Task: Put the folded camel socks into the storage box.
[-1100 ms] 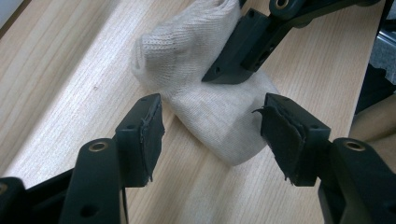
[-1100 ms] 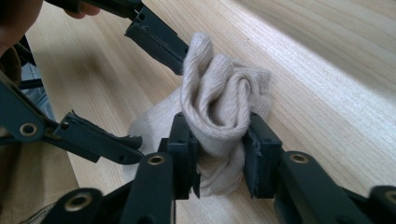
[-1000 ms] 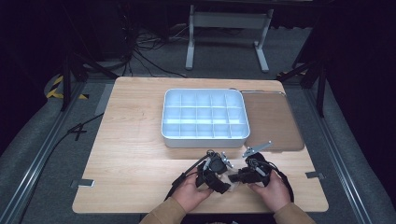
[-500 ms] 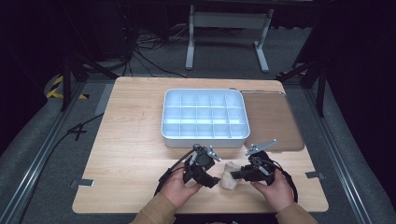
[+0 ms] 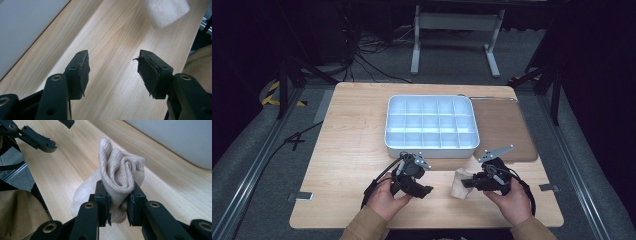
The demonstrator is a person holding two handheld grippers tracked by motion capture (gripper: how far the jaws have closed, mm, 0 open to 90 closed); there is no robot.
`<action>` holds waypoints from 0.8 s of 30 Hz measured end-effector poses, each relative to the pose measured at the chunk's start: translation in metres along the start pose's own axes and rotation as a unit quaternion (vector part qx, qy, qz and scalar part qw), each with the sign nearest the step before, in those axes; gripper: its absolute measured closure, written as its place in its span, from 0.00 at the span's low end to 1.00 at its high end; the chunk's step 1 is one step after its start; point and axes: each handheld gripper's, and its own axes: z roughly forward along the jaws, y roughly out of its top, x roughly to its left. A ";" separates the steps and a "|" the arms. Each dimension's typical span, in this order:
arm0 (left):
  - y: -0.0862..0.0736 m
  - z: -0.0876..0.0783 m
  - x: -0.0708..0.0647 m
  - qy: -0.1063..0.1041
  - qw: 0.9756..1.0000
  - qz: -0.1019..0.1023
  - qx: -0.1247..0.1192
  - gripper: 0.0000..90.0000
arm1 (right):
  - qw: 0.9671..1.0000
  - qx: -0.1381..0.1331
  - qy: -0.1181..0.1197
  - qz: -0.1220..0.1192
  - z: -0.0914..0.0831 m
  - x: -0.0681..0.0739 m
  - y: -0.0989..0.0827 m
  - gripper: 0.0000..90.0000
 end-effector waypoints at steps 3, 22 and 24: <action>-0.005 -0.005 0.003 0.009 1.000 0.001 0.001 0.48 | 1.000 -0.001 -0.002 -0.003 -0.005 -0.001 0.004 0.82; -0.033 -0.023 0.023 0.039 0.999 -0.026 -0.025 0.49 | 0.999 -0.009 -0.028 -0.028 -0.026 -0.004 0.034 0.82; -0.034 -0.026 0.027 0.038 0.998 -0.034 -0.023 0.51 | 0.999 -0.006 -0.032 -0.029 -0.028 -0.007 0.038 0.82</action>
